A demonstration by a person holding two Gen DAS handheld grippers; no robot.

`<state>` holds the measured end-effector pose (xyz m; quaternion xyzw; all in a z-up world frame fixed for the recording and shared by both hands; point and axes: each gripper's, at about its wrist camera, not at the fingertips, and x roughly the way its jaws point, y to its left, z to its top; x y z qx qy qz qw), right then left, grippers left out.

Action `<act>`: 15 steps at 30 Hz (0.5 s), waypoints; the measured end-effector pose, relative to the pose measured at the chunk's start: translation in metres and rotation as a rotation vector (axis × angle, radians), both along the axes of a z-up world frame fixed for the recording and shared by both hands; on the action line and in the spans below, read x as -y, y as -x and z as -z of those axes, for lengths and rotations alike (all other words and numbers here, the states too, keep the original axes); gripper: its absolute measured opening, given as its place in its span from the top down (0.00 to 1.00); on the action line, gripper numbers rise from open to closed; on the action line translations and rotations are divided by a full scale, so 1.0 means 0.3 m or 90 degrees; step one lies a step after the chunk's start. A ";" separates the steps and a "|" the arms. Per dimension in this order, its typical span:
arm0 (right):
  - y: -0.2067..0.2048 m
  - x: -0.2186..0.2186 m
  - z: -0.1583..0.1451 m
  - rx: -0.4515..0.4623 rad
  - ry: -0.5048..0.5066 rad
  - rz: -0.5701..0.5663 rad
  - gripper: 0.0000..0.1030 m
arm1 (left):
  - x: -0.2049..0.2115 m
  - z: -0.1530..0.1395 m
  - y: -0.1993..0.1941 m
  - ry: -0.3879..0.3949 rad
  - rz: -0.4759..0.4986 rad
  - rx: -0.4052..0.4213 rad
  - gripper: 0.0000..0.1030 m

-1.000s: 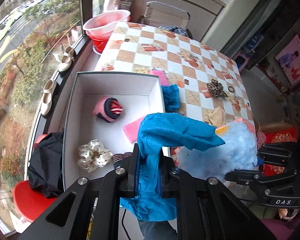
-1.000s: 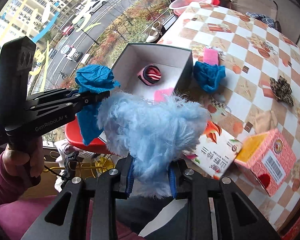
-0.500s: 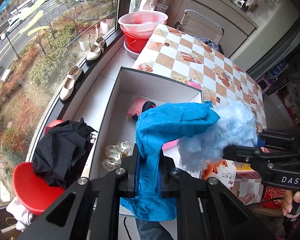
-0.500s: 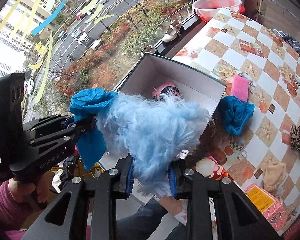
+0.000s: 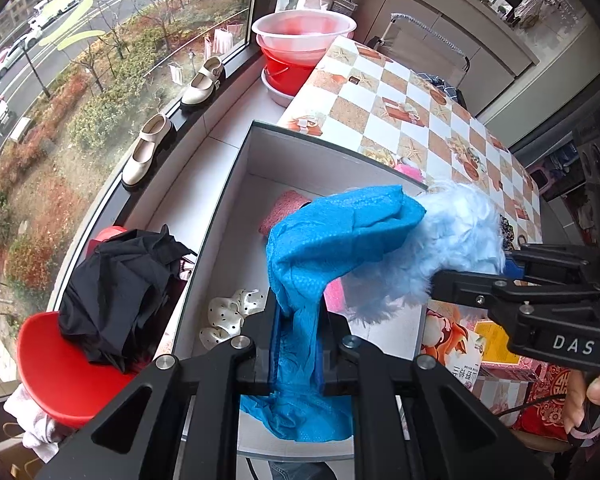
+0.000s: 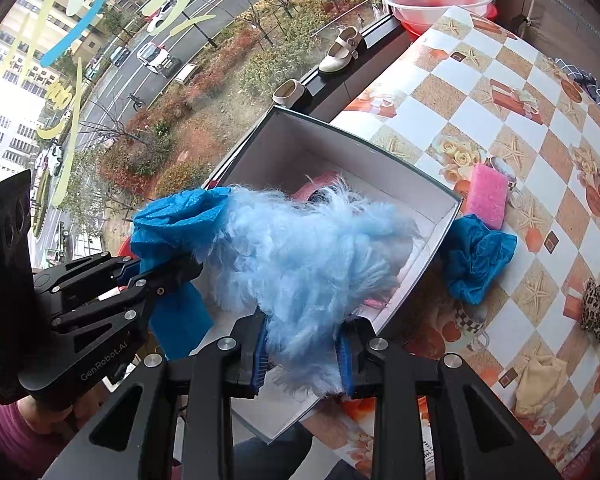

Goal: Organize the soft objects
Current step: 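Lower and open the left tool releasing the glove while the right tool releases the boa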

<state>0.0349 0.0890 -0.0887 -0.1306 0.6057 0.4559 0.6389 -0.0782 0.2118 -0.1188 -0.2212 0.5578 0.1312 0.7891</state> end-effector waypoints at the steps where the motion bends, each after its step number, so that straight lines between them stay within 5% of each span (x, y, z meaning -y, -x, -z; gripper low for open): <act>1: -0.005 -0.007 0.006 0.000 0.003 0.000 0.71 | 0.000 0.006 -0.003 0.001 -0.001 -0.002 0.86; 8: -0.037 -0.046 0.044 -0.009 0.018 0.000 0.71 | 0.006 0.035 -0.022 -0.002 -0.010 -0.016 0.82; 13: -0.052 -0.061 0.067 -0.023 0.027 0.001 0.71 | 0.020 0.040 -0.034 -0.029 -0.016 -0.023 0.21; 14: -0.055 -0.061 0.070 -0.025 0.029 0.003 0.66 | 0.026 0.038 -0.035 -0.038 -0.014 -0.024 0.20; 15: -0.057 -0.061 0.071 -0.026 0.031 0.004 0.48 | 0.030 0.041 -0.040 -0.043 -0.012 -0.031 0.20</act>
